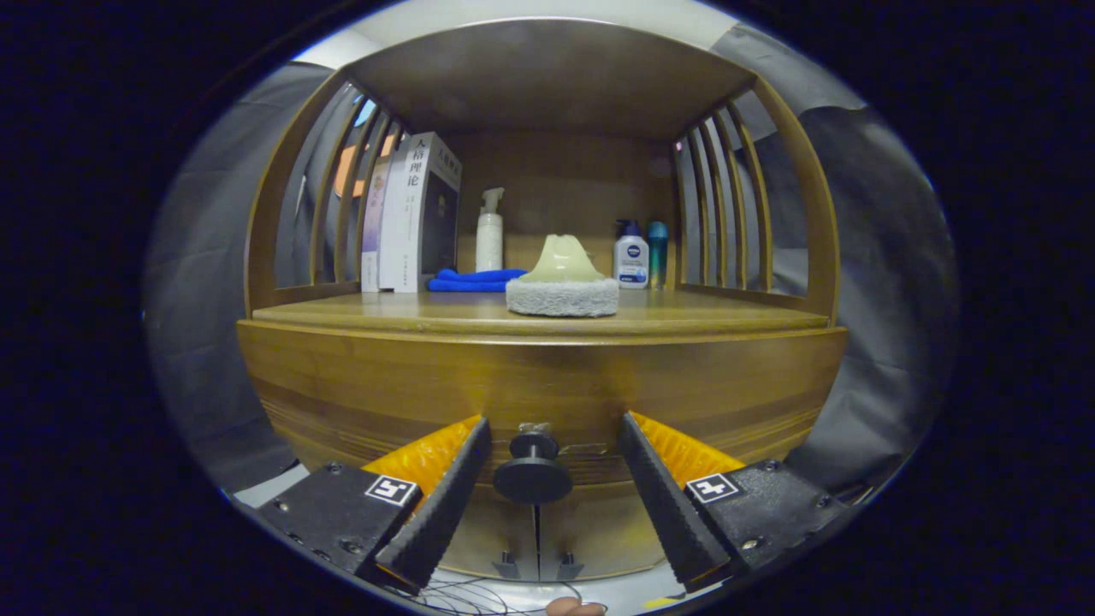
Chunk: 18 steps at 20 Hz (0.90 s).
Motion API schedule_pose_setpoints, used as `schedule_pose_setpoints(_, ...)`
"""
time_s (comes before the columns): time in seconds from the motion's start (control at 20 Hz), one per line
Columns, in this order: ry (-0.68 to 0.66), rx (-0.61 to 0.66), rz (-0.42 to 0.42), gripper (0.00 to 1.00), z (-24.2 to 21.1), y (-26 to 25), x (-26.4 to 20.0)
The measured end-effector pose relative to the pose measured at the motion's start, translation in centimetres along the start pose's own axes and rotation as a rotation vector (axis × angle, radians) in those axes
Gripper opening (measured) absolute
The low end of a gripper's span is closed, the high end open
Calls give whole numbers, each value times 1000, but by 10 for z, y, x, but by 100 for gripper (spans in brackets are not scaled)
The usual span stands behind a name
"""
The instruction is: Pull open the drawer, take out the items inside it, and place them on the countertop above the cabinet.
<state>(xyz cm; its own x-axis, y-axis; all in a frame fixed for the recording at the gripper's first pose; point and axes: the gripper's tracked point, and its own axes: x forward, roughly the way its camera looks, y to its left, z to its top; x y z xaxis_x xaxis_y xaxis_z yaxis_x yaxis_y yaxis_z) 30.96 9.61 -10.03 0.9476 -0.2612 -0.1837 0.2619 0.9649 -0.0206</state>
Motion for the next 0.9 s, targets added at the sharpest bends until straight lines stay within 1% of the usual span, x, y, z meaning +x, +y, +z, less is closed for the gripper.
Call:
schedule_pose_setpoints(0.25, 13, -12, 6, 100, -5, 1, 1)
schedule_pose_setpoints(0.3, 32, 5, 52, 100, -9, 7, -3)
schedule_pose_setpoints(0.4, 15, 66, 128, 100, -2, 13, -20)
schedule_pose_setpoints(0.45, -5, 62, 145, 100, 8, 7, -33)
schedule_pose_setpoints(0.55, -34, 9, 171, 100, 30, -17, -61)
schedule_pose_setpoints(0.7, -81, -52, 224, 100, 53, -57, -120)
schedule_pose_setpoints(0.75, -92, -64, 237, 100, 55, -72, -142)
schedule_pose_setpoints(0.9, -115, -67, 223, 99, 48, -126, -206)
